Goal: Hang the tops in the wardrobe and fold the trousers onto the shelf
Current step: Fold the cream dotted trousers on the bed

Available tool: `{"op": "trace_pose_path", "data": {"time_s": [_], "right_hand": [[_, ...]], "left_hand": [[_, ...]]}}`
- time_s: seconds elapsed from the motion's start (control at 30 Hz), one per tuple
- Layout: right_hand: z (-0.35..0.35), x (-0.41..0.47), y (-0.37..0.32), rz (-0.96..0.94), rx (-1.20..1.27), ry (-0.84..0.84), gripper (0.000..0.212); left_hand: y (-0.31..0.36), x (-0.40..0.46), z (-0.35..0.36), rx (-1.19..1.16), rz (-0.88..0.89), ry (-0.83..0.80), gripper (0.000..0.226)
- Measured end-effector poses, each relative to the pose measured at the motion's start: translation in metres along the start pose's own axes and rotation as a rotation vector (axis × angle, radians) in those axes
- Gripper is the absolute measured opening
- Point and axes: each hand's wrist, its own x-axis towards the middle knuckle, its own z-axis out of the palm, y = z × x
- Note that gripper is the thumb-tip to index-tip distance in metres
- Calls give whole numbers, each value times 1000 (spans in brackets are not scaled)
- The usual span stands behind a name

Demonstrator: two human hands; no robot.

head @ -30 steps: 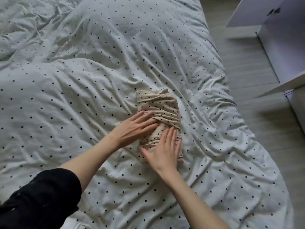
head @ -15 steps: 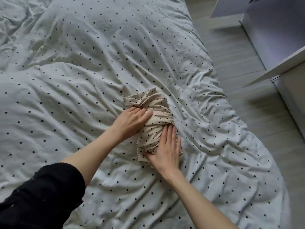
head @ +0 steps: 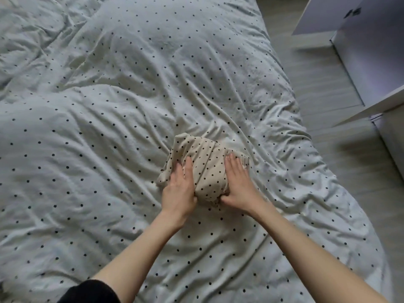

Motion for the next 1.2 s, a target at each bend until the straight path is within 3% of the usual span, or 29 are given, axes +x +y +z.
{"op": "trace_pose_path", "data": {"time_s": [0.07, 0.13, 0.23, 0.3, 0.37, 0.47, 0.53, 0.63, 0.7, 0.83, 0.93, 1.1, 1.2], "right_hand": [[4, -3, 2, -2, 298, 20, 95], [-3, -9, -1, 42, 816, 144, 74], [-26, -16, -4, 65, 1368, 315, 57], [-37, -19, -12, -44, 1275, 419, 57], [-33, -14, -26, -194, 834, 468, 55], [5, 3, -42, -256, 202, 297, 57], [33, 10, -48, -236, -57, 209, 70], [51, 16, -58, -287, -88, 246, 81], [49, 17, -63, -310, -24, 242, 81], [37, -3, -62, -217, 108, 411, 58], [51, -21, -67, -161, 21, 573, 58], [76, -3, -78, -11, -96, 310, 105], [82, 13, -77, 30, -203, 246, 125]], "left_hand": [[6, 1, 1, -301, -15, -9, 92], [18, 2, -7, -726, 9, -8, 90], [35, -1, -21, -1217, 119, -133, 79], [25, -8, -23, -1505, 131, -232, 73], [1, -14, -20, -1607, 121, -286, 74], [-44, -24, -13, -1316, 91, -230, 86], [-70, -35, -9, -988, 66, -140, 90], [-98, -39, 4, -241, 238, 31, 92], [-102, -36, 8, 46, 325, 49, 87], [-89, -13, -3, 200, 464, 157, 78], [-86, 15, -15, 262, 548, 254, 65], [-92, 37, -13, 343, 557, 130, 60], [-98, 39, -6, 372, 546, 131, 61]]}}
